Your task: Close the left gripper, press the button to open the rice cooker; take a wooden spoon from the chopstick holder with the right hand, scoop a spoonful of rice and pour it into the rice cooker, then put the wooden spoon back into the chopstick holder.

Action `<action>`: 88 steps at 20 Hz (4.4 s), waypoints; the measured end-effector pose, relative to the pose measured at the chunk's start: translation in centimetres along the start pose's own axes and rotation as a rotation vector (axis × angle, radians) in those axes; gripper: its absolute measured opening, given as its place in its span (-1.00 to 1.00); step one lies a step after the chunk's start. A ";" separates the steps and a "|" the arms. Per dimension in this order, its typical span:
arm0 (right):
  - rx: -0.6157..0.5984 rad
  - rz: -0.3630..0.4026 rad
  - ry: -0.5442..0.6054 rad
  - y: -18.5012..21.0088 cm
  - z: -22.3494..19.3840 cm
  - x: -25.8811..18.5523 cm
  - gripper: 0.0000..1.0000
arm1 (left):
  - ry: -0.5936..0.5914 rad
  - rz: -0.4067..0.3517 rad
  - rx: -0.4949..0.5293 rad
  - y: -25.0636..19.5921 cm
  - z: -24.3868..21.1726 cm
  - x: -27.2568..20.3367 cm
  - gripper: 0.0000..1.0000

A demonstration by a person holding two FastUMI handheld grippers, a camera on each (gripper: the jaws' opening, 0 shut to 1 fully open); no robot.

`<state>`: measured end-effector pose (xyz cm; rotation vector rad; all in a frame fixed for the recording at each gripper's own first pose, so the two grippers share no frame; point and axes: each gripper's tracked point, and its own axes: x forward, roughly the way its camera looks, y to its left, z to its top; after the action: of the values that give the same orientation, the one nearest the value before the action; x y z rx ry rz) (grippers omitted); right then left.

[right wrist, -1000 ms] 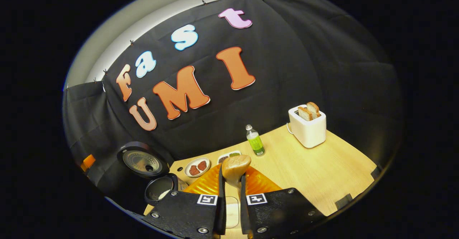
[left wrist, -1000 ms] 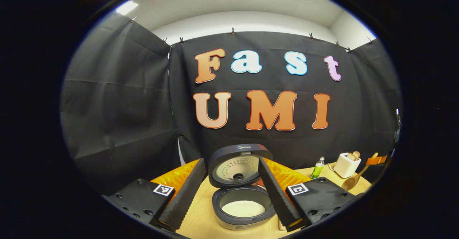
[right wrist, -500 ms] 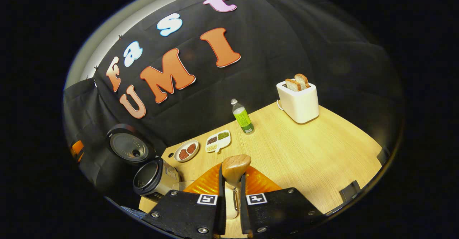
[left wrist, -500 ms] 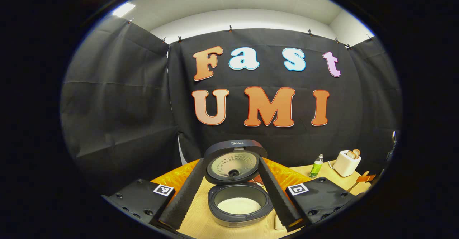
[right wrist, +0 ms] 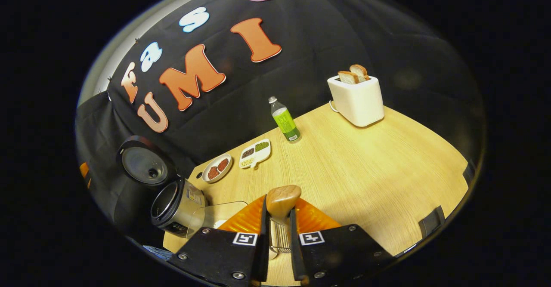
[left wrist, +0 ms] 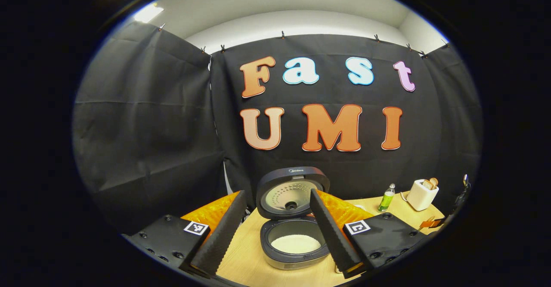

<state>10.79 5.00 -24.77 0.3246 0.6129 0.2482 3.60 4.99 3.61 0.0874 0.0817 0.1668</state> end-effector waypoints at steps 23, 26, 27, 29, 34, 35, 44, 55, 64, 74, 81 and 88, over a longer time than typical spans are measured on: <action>-0.297 -0.156 -0.371 3.1 22.2 -14.7 0.89 | -0.094 -0.121 -0.162 -3.3 8.4 7.8 0.97; -0.309 -0.164 -0.396 3.3 22.7 -16.0 0.89 | -0.106 -0.161 -0.178 -4.6 11.2 11.8 0.99; -0.321 -0.174 -0.404 3.3 22.8 -16.4 0.89 | -0.105 -0.170 -0.176 -5.0 11.7 13.3 0.99; -0.351 -0.207 -0.419 3.1 23.3 -16.8 0.89 | -0.092 -0.167 -0.149 -5.5 12.3 16.2 0.97; -0.353 -0.209 -0.422 3.7 23.3 -17.3 0.89 | 0.001 -0.158 -0.097 -7.4 9.7 22.3 0.96; -0.352 -0.208 -0.427 3.9 23.4 -17.4 0.89 | 0.029 -0.156 -0.090 -7.5 8.6 23.5 0.98; -0.334 -0.222 -0.409 3.4 22.7 -17.3 0.89 | 0.238 -0.115 -0.067 -5.5 -1.3 27.9 0.96; -0.345 -0.185 -0.405 4.7 22.3 -17.7 0.89 | 0.267 -0.129 -0.042 -6.2 -4.0 24.8 0.97; -0.345 -0.161 -0.421 4.5 22.9 -18.5 0.89 | 0.265 -0.162 -0.049 -7.4 -8.3 16.5 1.00; -0.373 -0.131 -0.350 4.3 20.7 -17.4 0.89 | 0.289 -0.148 -0.023 -9.0 -19.2 9.5 1.00; -0.374 -0.135 -0.312 3.8 19.9 -16.9 0.89 | 0.308 -0.122 0.052 -9.4 -25.0 8.4 1.00; -0.383 -0.127 -0.282 3.9 18.7 -16.0 0.89 | 0.190 -0.100 0.019 -9.2 -24.9 8.2 1.00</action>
<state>8.83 -0.73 -0.63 -0.0503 0.2962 0.1883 10.99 -0.66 -22.59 0.0857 0.2770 0.0737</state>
